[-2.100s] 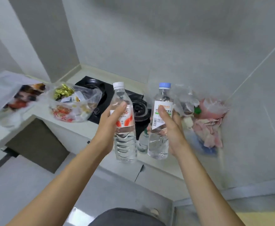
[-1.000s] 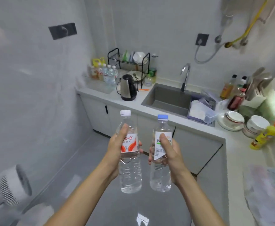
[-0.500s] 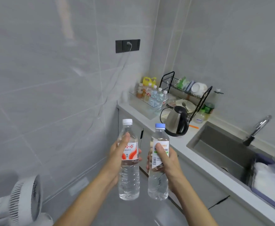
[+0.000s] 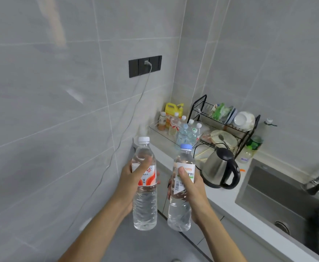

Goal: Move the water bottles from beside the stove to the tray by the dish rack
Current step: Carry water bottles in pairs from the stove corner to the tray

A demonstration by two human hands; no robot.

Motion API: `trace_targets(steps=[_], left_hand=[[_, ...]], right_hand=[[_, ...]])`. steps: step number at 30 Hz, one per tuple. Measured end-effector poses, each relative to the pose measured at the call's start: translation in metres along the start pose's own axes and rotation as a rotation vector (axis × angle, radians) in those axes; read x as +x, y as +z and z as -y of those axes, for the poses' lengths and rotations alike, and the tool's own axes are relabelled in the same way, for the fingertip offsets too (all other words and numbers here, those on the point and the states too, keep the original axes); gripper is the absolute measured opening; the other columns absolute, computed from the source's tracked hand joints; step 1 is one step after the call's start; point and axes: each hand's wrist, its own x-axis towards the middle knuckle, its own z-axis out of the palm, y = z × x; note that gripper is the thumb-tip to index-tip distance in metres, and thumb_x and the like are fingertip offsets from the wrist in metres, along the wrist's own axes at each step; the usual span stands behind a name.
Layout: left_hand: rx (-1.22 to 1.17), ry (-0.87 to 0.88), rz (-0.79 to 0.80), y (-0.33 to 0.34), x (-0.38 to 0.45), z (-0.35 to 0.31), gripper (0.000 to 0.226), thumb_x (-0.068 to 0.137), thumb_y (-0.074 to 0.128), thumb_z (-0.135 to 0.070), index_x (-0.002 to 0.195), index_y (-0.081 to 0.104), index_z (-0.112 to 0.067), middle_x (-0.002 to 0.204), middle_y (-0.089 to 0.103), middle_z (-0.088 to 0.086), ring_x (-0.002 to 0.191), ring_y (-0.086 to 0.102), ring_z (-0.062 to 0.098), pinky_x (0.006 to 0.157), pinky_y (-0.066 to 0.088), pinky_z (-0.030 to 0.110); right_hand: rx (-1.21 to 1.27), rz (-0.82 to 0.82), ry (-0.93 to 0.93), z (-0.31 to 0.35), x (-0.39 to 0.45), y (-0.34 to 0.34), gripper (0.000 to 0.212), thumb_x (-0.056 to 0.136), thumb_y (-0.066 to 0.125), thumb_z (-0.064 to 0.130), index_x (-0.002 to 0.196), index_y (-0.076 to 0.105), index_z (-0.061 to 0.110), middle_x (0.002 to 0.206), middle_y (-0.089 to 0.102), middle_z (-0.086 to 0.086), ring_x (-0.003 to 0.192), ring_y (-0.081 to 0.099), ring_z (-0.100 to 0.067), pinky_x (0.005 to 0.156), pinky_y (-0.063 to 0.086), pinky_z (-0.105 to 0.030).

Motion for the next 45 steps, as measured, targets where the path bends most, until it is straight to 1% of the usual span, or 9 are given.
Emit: trace_targets(steps=[10,14,19,24,29,34,37,41,45], left_hand=[[0.089,0.091,-0.005,0.002,0.165,-0.031,0.056,0.074,0.07,-0.053,0.116,0.065,-0.015,0.091,0.079,0.017,0.074,0.078,0.031,0.064,0.064,0.035],[0.12,0.11,-0.012,0.022,0.248,-0.052,0.067,0.071,0.083,-0.067,0.113,0.064,-0.019,0.086,0.08,0.011,0.069,0.079,0.026,0.058,0.062,0.031],[0.129,0.156,-0.01,0.034,0.344,-0.065,0.093,0.048,0.083,-0.081,0.117,0.065,-0.021,0.096,0.079,0.014,0.085,0.079,0.033,0.066,0.063,0.039],[0.217,0.138,0.033,0.037,0.425,-0.059,0.089,0.044,0.076,-0.092,0.114,0.066,-0.037,0.103,0.079,0.005,0.094,0.078,0.028,0.084,0.063,0.05],[0.301,0.157,0.147,0.052,0.506,-0.054,0.034,0.087,0.077,-0.046,0.113,0.069,-0.026,0.101,0.08,0.0,0.097,0.077,0.025,0.079,0.059,0.035],[0.401,0.152,0.261,0.048,0.577,-0.046,0.028,0.082,0.086,-0.025,0.102,0.07,-0.014,0.088,0.077,0.001,0.082,0.075,0.014,0.075,0.057,0.033],[0.502,0.141,0.345,0.042,0.612,-0.041,0.033,0.079,0.09,-0.013,0.105,0.071,-0.01,0.093,0.078,0.002,0.081,0.074,0.01,0.073,0.057,0.029],[0.667,0.191,0.387,0.044,0.639,-0.032,0.044,0.066,0.098,-0.015,0.103,0.073,-0.015,0.09,0.078,-0.004,0.074,0.07,-0.003,0.067,0.054,0.017],[0.789,0.142,0.446,0.053,0.665,-0.019,0.072,0.044,0.098,-0.044,0.11,0.075,-0.026,0.099,0.081,-0.008,0.093,0.077,0.011,0.086,0.063,0.04]], right_hand=[[0.026,0.03,-0.039,0.002,0.169,0.016,0.046,0.094,0.076,0.044,0.12,0.06,0.01,0.083,0.067,-0.019,0.068,0.067,-0.034,0.063,0.061,-0.043],[0.006,0.04,-0.055,0.013,0.252,0.011,0.019,0.091,0.075,0.048,0.107,0.072,0.037,0.085,0.072,-0.008,0.073,0.071,-0.026,0.07,0.062,-0.046],[-0.041,0.008,-0.048,0.023,0.348,0.001,0.048,0.086,0.077,0.057,0.125,0.068,0.029,0.098,0.075,-0.007,0.087,0.073,-0.027,0.072,0.062,-0.047],[-0.05,-0.055,-0.064,0.028,0.413,-0.003,0.039,0.097,0.073,0.039,0.133,0.063,0.027,0.111,0.077,-0.005,0.09,0.077,-0.012,0.066,0.062,-0.029],[-0.098,-0.123,-0.077,0.018,0.473,-0.002,0.031,0.103,0.07,0.028,0.133,0.064,0.028,0.115,0.077,-0.011,0.095,0.075,-0.017,0.072,0.062,-0.031],[-0.21,-0.219,-0.089,0.001,0.524,-0.004,0.048,0.094,0.078,0.042,0.137,0.064,0.027,0.113,0.079,-0.009,0.101,0.077,-0.029,0.07,0.063,-0.039],[-0.307,-0.276,-0.094,-0.007,0.548,-0.009,0.032,0.094,0.081,0.033,0.123,0.07,0.024,0.096,0.08,0.003,0.087,0.076,-0.013,0.074,0.062,-0.031],[-0.435,-0.339,-0.068,-0.024,0.572,-0.019,0.05,0.079,0.088,0.047,0.117,0.071,0.019,0.104,0.081,-0.002,0.098,0.078,-0.023,0.091,0.063,-0.052],[-0.658,-0.324,-0.053,-0.038,0.589,-0.035,0.054,0.073,0.091,0.053,0.114,0.067,0.028,0.099,0.078,0.005,0.09,0.075,-0.017,0.087,0.061,-0.051]])
